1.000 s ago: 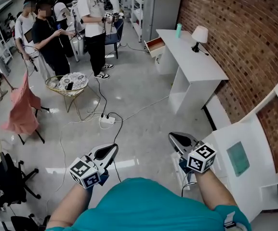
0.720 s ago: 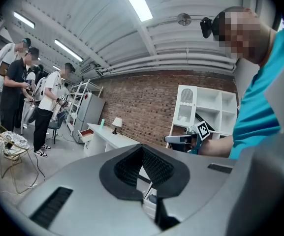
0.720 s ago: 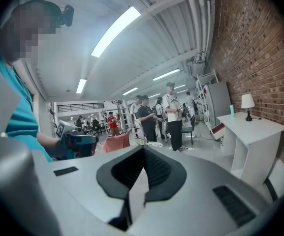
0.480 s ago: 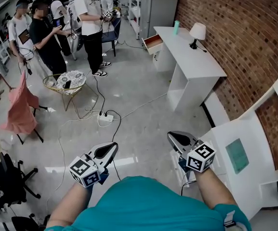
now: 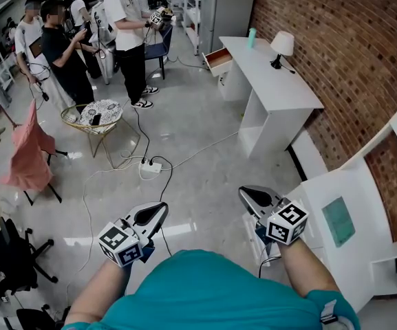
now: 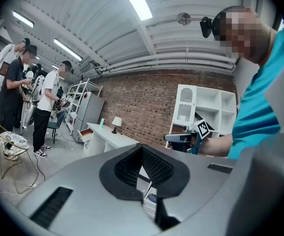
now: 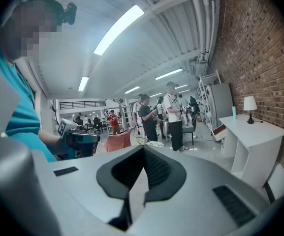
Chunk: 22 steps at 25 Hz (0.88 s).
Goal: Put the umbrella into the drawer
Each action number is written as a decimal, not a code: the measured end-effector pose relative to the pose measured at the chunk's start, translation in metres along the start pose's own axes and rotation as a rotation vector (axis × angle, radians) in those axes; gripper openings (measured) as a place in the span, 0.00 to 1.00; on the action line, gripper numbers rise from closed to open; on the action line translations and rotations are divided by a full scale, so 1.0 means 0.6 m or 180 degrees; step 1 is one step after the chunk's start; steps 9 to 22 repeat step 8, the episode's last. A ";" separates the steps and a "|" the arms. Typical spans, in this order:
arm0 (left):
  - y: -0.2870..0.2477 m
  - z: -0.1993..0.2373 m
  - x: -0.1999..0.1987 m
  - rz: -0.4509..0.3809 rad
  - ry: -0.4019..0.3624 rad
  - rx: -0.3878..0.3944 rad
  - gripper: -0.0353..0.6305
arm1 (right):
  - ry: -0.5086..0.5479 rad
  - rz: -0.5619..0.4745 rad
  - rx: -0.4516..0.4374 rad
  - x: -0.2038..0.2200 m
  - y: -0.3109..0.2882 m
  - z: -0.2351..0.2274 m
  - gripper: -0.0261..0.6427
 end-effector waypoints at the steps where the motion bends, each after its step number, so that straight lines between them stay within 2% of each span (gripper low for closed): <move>1: 0.000 0.000 0.001 0.0004 -0.0002 -0.0001 0.07 | 0.0006 0.0002 -0.0006 0.001 0.000 0.000 0.07; 22: 0.005 0.001 0.001 0.0027 -0.0014 -0.0014 0.07 | 0.0035 0.0007 -0.0033 0.001 -0.003 0.005 0.07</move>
Point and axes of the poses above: the fingertips, and each gripper's own axes: y backward along the fingers, z to its left, x out of its underside, the point moved 2 cm from there along y, backward along the fingers, and after that the axes turned 5 degrees about -z, right-handed, at the moved point
